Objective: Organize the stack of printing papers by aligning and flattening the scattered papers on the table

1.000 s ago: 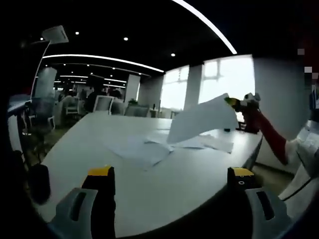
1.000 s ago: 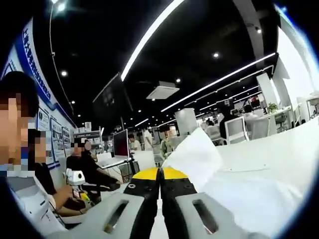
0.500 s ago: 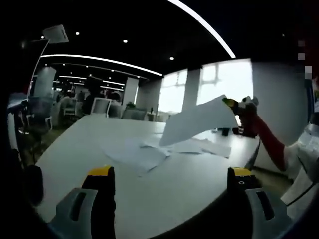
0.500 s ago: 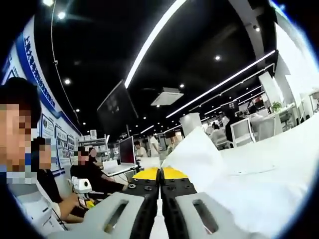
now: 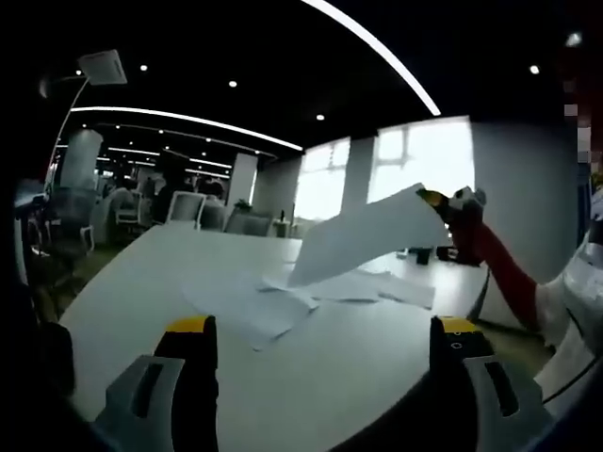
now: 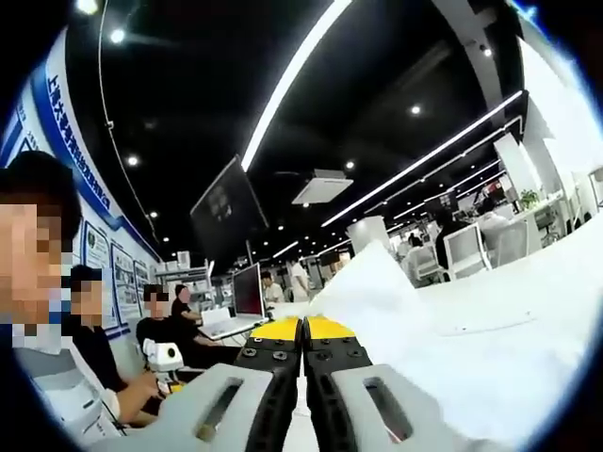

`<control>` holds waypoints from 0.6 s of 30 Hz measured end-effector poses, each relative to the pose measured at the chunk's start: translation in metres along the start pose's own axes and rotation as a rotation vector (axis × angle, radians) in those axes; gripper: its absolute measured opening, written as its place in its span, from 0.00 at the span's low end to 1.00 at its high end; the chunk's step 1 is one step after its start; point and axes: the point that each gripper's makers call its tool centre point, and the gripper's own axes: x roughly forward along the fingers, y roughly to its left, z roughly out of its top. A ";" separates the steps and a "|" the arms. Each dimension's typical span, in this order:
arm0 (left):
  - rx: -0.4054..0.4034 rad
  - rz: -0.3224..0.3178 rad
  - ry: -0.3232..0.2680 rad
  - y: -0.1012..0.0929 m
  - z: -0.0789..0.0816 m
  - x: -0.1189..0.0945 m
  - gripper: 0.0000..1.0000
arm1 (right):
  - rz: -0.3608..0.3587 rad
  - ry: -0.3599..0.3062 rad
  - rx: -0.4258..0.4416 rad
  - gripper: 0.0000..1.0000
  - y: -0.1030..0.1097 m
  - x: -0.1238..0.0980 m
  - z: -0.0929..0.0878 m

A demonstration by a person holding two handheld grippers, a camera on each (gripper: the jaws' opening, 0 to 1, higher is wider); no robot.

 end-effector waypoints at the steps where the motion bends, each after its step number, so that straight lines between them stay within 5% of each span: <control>1: -0.003 -0.001 -0.003 0.000 0.000 0.001 0.96 | 0.000 -0.001 0.002 0.00 0.000 0.000 0.001; 18: -0.032 -0.031 -0.034 -0.008 0.007 0.018 0.96 | 0.039 -0.048 -0.006 0.00 0.012 0.005 0.016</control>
